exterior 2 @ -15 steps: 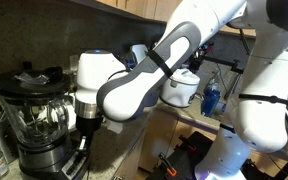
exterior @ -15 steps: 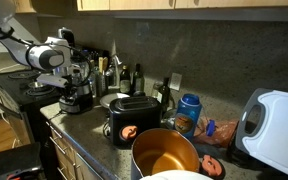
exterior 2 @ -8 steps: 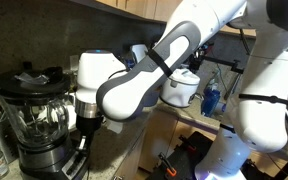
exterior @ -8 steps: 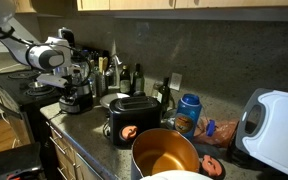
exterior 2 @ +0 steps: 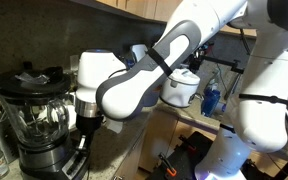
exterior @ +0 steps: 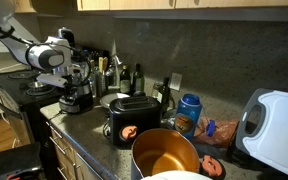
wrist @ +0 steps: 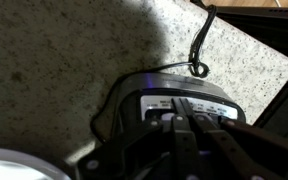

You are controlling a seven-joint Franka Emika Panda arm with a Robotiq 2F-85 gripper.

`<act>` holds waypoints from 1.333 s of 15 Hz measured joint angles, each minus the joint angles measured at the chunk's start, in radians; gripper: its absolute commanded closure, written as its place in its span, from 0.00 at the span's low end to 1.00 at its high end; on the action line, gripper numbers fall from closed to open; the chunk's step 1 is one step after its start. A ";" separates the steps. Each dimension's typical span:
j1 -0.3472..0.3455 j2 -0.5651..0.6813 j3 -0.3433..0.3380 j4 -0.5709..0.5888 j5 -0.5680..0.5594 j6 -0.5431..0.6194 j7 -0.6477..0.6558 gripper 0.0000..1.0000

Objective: Push a button on the blender

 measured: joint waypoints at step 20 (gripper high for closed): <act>-0.025 -0.160 -0.045 0.000 0.045 -0.265 0.008 0.99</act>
